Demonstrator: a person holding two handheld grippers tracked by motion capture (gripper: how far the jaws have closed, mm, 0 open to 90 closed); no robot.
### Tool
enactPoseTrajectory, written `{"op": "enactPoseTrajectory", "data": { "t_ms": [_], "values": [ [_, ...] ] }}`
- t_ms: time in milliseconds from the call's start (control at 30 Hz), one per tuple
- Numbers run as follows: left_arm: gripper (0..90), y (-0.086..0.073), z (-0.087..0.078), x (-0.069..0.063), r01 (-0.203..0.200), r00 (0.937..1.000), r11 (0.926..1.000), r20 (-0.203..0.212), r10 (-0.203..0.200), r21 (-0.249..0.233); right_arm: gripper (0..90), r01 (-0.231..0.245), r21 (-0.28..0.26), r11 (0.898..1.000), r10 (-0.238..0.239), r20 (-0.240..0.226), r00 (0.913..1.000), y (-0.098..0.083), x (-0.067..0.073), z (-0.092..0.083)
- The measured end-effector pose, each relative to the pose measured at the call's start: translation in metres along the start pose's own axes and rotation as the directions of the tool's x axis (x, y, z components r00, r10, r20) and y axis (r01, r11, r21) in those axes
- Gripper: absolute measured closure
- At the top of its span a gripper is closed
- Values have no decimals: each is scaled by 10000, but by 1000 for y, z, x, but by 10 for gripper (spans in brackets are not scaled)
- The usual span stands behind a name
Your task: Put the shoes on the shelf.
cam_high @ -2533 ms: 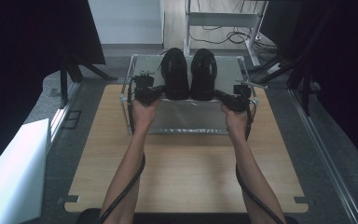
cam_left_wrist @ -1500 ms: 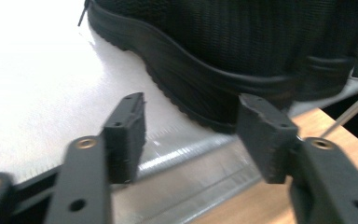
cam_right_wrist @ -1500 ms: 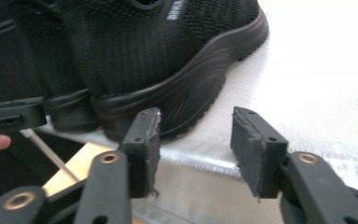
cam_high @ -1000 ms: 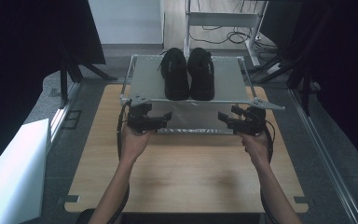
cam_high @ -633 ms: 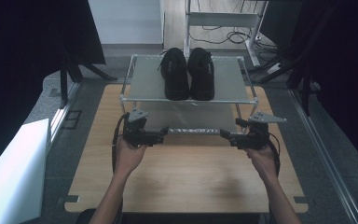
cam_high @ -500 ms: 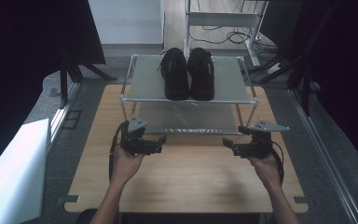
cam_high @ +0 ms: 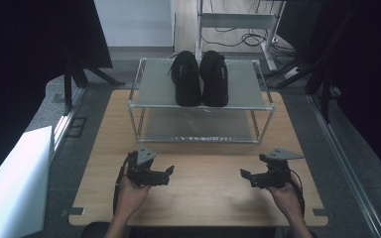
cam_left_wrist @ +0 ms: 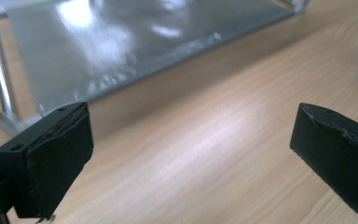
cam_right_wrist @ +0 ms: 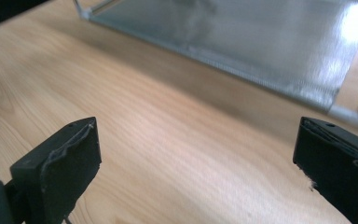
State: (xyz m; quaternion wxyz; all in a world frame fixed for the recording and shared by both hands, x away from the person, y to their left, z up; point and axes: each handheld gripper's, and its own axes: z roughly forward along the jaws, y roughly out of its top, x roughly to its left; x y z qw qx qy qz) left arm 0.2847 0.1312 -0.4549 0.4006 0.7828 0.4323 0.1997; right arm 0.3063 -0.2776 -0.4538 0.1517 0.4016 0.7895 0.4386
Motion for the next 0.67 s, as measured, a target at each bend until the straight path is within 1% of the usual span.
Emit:
{"op": "enactPoseTrajectory", "data": {
  "t_ms": [33, 100, 133, 200, 233, 300, 400, 433, 467, 500, 533, 567, 600, 667],
  "values": [
    [0, -4, 3, -1, -8, 10000, 10000, 69, 7, 24, 6, 58, 107, 9999, -59, 38, 10000, -3, 0, 2],
    [0, -11, 10, -4, -80, 9996, 9997, 279, 73, 244, 5, 108, 320, 9994, -111, 93, 9999, -10, -1, 6],
    [0, -14, 13, -5, -198, 9995, 9989, 268, 187, 418, 0, 137, 391, 9991, -140, 88, 9999, -14, -1, 9],
    [0, -20, 19, -9, -406, 9989, 9973, 239, 392, 609, 0, 286, 680, 9973, -302, 224, 9993, -22, -2, 14],
    [0, -23, 22, -10, -435, 9987, 9964, 290, 415, 730, 0, 394, 829, 9958, -419, 297, 9987, -25, -2, 17],
    [0, -30, 28, -10, -443, 9986, 9941, 347, 411, 991, 0, 399, 1069, 9935, -433, 304, 9986, -32, -4, 23],
    [0, -39, 37, -10, -519, 9985, 9885, 250, 488, 1423, 0, 414, 1413, 9891, -452, 234, 9987, -40, -4, 30],
    [0, -45, 43, -10, -508, 9987, 9830, 182, 483, 1766, 0, 501, 1652, 9850, -549, 246, 9982, -45, -4, 34],
    [0, -45, 43, -10, -508, 9987, 9830, 182, 483, 1766, 0, 501, 1652, 9850, -549, 246, 9982, -45, -4, 34],
    [0, -48, 48, -7, -257, 9992, 9792, 353, 189, 2012, 0, 523, 1757, 9830, -573, 238, 9981, -47, -4, 36],
    [0, -48, 48, -7, -145, 9999, 9788, 115, 124, 2044, 0, 745, 1862, 9797, -829, 377, 9958, -52, -3, 41],
    [0, -48, 48, -7, -145, 9999, 9788, 115, 124, 2044, 0, 745, 1862, 9797, -829, 377, 9958, -52, -3, 41],
    [0, -48, 49, -7, -146, 9999, 9788, 108, 127, 2044, 0, 851, 1942, 9773, -961, 477, 9942, -52, -1, 42],
    [0, -48, 49, -7, -132, 9999, 9787, 98, 114, 2051, 0, 844, 1903, 9781, -955, 501, 9942, -52, -1, 42]
  ]
}}
